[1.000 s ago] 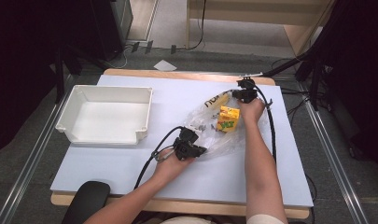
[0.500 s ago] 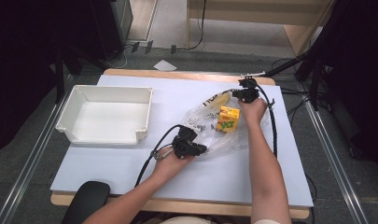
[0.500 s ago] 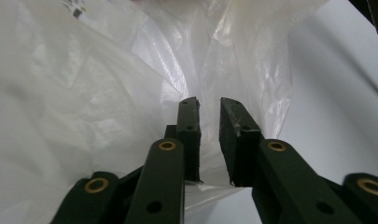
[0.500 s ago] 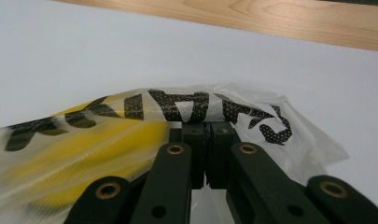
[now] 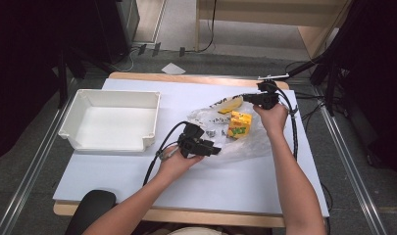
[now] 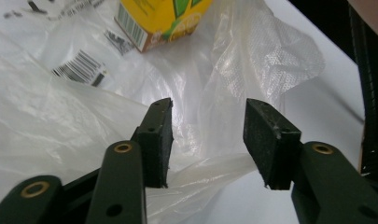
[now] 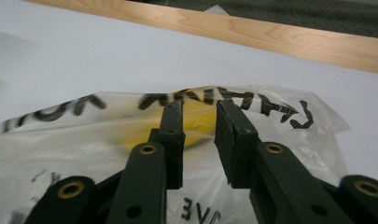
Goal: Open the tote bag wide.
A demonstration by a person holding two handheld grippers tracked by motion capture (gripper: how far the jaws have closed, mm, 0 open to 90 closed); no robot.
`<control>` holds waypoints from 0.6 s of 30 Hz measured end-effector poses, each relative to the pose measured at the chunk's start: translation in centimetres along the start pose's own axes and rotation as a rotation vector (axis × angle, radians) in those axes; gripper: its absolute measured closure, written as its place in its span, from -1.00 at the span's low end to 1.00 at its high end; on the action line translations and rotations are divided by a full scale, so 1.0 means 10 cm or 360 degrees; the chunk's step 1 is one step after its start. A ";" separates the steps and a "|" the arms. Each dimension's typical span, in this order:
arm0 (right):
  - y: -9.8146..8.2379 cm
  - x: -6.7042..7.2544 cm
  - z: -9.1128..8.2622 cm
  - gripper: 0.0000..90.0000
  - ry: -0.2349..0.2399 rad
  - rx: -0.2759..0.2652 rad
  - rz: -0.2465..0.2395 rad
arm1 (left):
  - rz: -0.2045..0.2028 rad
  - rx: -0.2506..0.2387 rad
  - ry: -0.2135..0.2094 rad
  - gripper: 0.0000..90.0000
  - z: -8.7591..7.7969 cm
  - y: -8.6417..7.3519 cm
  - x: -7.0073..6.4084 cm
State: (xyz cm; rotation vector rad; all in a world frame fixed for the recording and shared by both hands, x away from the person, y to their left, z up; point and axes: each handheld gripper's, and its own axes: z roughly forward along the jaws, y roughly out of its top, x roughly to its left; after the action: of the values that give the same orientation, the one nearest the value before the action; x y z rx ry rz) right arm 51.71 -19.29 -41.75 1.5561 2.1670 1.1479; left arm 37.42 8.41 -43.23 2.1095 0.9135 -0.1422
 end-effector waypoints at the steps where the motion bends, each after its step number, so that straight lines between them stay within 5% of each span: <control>1: 0.00 0.01 -0.03 0.57 0.0006 -0.0003 -0.0014 | 0.0000 0.0001 -0.0004 0.09 -0.02 0.02 0.01; 10: -0.05 0.11 -0.30 0.47 0.0063 -0.0015 -0.0054 | 0.0027 -0.0029 0.0008 -0.07 -0.18 0.18 0.04; 18: -0.20 0.19 -0.52 0.45 0.0050 -0.0013 -0.0123 | 0.0120 -0.0049 0.0022 -0.08 -0.31 0.36 0.00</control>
State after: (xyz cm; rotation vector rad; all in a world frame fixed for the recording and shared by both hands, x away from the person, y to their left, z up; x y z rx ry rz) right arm 46.50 -20.27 -39.28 1.4472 2.2190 1.1630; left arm 39.19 9.20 -38.85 2.1155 0.8377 -0.0745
